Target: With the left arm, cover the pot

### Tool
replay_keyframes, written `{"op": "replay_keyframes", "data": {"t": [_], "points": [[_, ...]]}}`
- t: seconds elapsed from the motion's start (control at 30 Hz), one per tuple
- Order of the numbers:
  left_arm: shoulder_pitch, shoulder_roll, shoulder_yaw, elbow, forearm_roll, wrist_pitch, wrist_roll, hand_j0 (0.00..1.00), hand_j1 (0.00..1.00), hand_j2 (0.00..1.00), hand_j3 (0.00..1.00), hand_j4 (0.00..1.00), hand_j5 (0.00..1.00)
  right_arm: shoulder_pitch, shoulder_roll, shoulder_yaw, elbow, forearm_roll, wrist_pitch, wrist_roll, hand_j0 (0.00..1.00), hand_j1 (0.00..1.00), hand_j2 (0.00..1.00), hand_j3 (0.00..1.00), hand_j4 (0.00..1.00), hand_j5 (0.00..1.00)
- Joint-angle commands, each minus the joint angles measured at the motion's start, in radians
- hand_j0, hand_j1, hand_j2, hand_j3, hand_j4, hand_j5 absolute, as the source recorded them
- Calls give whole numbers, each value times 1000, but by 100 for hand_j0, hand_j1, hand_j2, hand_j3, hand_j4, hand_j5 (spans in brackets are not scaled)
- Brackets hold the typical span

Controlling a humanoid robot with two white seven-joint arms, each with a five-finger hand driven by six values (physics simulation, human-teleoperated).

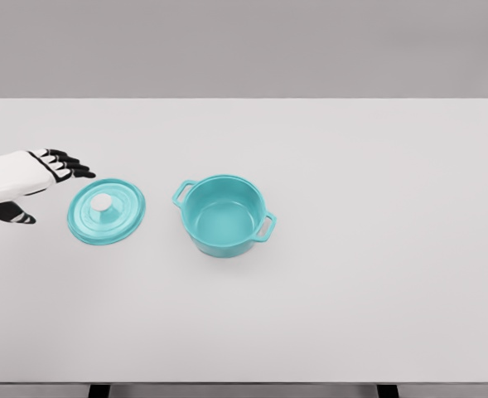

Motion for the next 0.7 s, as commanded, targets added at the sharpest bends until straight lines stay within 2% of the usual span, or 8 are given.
{"op": "replay_keyframes", "data": {"t": [0.0,0.17,0.37,0.43,0.47,0.5,0.53,0.67], "points": [[0,-3,-2,0,0,0,-3,100,100,100,100,100,100,0,0,0,0,-1,0,-1,100,100,100,100,100,100],[-3,2,-1,18,-3,-9,-6,100,100,100,100,100,100,5,0,0,6,-1,3,0,100,100,100,100,100,100],[-26,0,-10,24,-11,-39,-69,100,100,100,100,100,100,5,0,0,6,-1,3,0,100,100,100,100,100,100],[-60,9,-30,24,-34,-49,-75,100,100,100,100,100,100,5,0,0,6,-1,3,0,100,100,100,100,100,100],[-112,34,-89,37,-23,-62,-74,100,100,100,100,100,100,5,0,0,6,-1,3,0,100,100,100,100,100,100],[-227,48,-223,75,68,-62,-66,100,100,100,100,100,100,5,0,0,6,-1,3,0,100,100,100,100,100,100],[-281,48,-312,95,96,-63,-69,100,100,100,100,100,100,5,0,0,6,-1,3,0,100,100,100,100,100,100],[-428,46,-531,87,102,-74,-71,100,100,100,100,100,100,5,0,0,6,-1,3,0,100,100,100,100,100,100]]}}
